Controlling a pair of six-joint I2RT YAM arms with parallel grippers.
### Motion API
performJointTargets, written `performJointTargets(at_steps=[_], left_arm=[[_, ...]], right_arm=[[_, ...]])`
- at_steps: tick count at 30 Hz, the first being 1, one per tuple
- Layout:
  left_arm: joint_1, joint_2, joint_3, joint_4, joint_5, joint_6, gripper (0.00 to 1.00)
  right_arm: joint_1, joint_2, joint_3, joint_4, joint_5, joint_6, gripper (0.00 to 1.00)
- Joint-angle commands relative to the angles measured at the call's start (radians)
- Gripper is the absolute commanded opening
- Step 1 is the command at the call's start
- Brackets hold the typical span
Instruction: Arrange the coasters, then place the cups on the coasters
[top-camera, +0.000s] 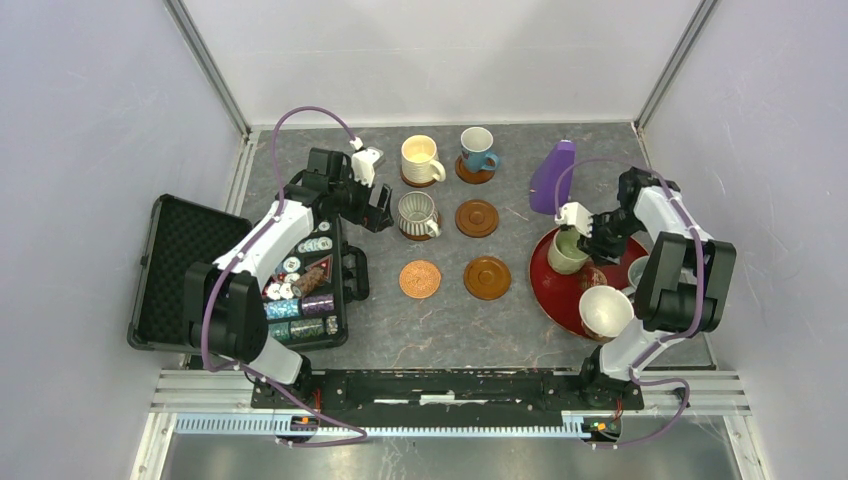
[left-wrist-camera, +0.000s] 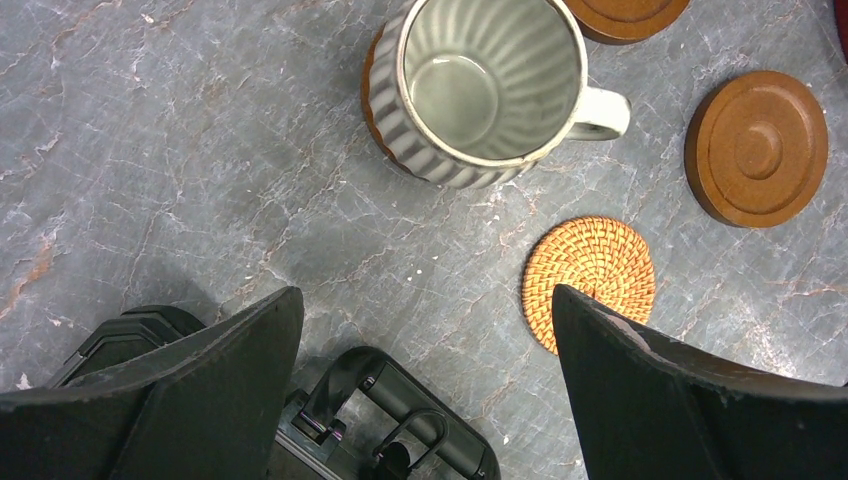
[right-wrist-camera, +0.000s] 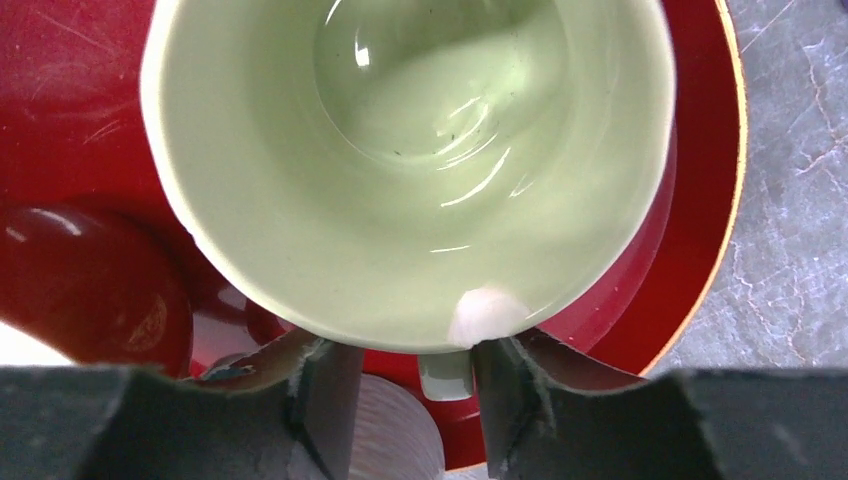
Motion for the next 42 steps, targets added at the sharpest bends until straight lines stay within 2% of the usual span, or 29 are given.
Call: performJointTargets(at_steps=[1,5,9,15,19,22,25,29,36,42], left_arm=[[-0.002,-0.021,0.024,0.004,-0.003,0.044,1.00],[-0.002,-0.018,0.019,0.015,0.002,0.034,1.00],[-0.002,-0.021,0.008,0.030,0.007,0.023,1.00],[-0.002,-0.034,-0.003,0.048,0.002,0.006,1.00],[-0.002,-0.046,-0.003,0.049,-0.006,0.000,1.00],[-0.002,-0.053,-0.004,0.050,-0.010,0.000,1.00],[-0.002,-0.063,-0.006,0.049,-0.019,-0.009,1.00],[-0.002,-0.085,-0.022,0.055,-0.040,-0.017,1.00],[-0.001,-0.111,-0.032,0.058,-0.066,0.030,1.00],[-0.001,-0.122,-0.049,0.060,-0.070,0.021,1.00]], right_arm=[[0.005,-0.050,-0.058,0.067,-0.048,0.046,0.44],[0.005,-0.097,-0.076,0.071,-0.059,0.078,0.25],[0.006,-0.139,-0.059,0.069,-0.102,0.155,0.00],[0.025,-0.184,0.019,0.062,-0.230,0.322,0.00],[0.125,-0.218,0.053,0.165,-0.250,0.543,0.00],[0.239,-0.249,0.036,0.299,-0.212,0.746,0.00],[0.354,-0.266,-0.002,0.456,-0.097,0.998,0.00],[0.457,-0.234,0.010,0.507,0.045,1.188,0.00],[0.582,-0.149,0.039,0.552,0.209,1.291,0.00],[0.631,-0.043,0.115,0.572,0.259,1.319,0.00]])
